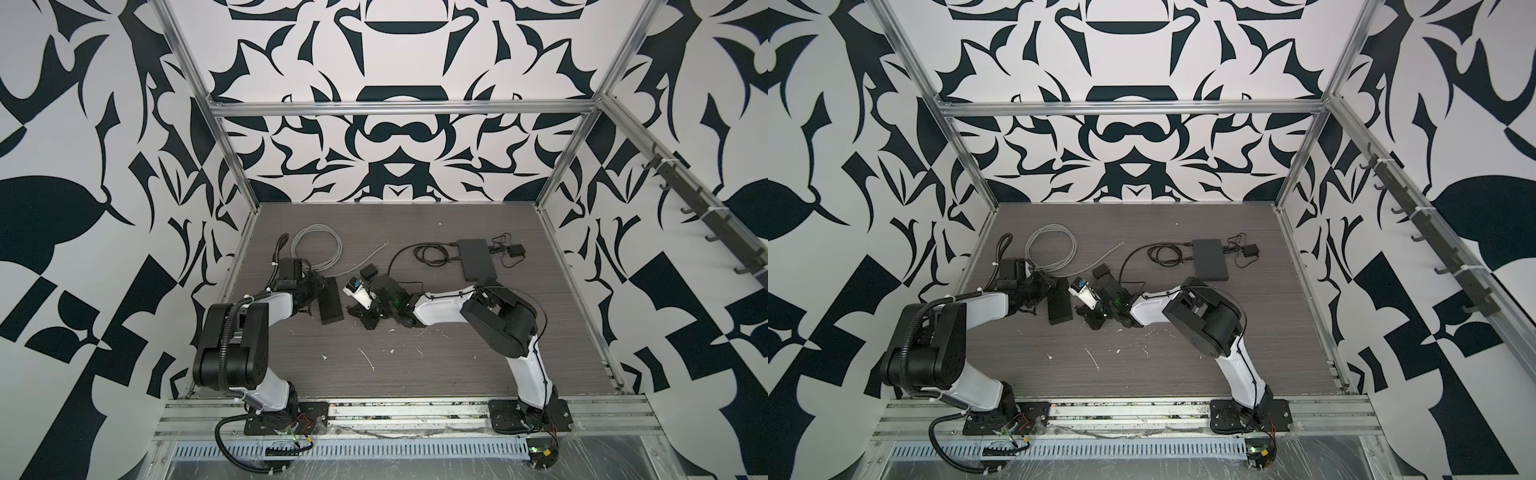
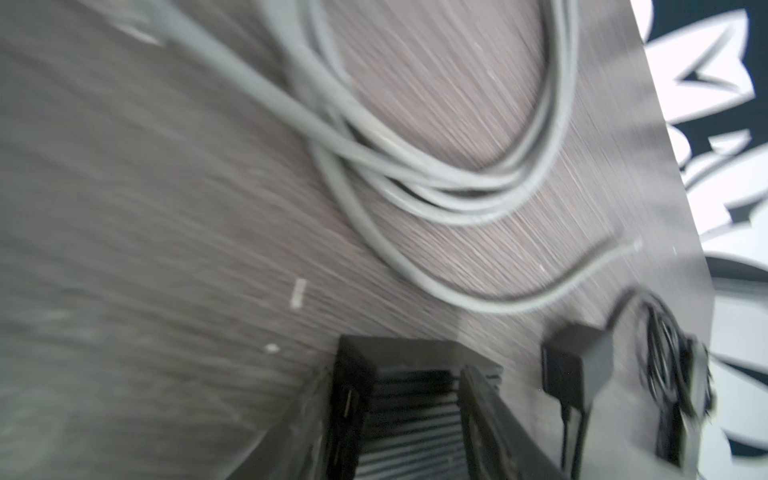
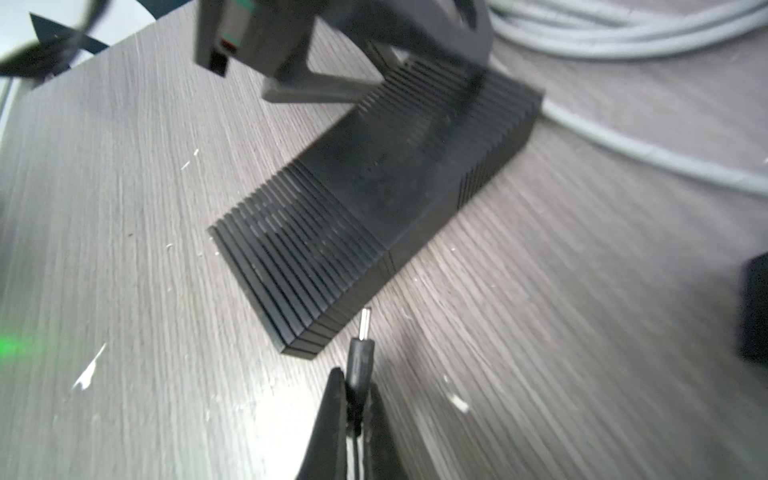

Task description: Insert the plug into the switch port

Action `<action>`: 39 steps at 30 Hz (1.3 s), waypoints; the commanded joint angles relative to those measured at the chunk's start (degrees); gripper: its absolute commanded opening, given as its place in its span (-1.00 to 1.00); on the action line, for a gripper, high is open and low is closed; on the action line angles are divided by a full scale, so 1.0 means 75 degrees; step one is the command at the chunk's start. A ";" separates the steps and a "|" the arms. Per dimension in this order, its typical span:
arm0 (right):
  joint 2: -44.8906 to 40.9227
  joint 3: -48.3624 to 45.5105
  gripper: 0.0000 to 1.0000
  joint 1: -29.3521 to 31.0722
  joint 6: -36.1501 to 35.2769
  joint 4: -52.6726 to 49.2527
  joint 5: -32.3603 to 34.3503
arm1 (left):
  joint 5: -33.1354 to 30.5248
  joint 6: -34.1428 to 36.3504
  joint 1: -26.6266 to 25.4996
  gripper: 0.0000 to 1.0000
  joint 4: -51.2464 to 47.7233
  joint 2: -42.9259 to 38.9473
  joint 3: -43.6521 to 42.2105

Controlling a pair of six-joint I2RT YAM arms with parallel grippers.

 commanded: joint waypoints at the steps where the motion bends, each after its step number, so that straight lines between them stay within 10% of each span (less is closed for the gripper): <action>1: -0.0357 0.0214 -1.00 -0.0211 -0.0610 -0.0424 0.0014 | 0.0833 0.0732 -0.0163 0.04 -0.0190 0.0251 0.0415; 24: -0.0581 0.0435 -1.00 -0.0758 -0.1739 -0.2468 0.1008 | 0.2481 0.2880 -0.1030 -0.03 -0.1381 0.1574 0.2005; 39: -0.0789 0.0119 -1.00 -0.1141 -0.2210 -0.3245 0.1373 | 0.1538 0.3134 -0.1509 -0.09 -0.2383 0.1491 0.1953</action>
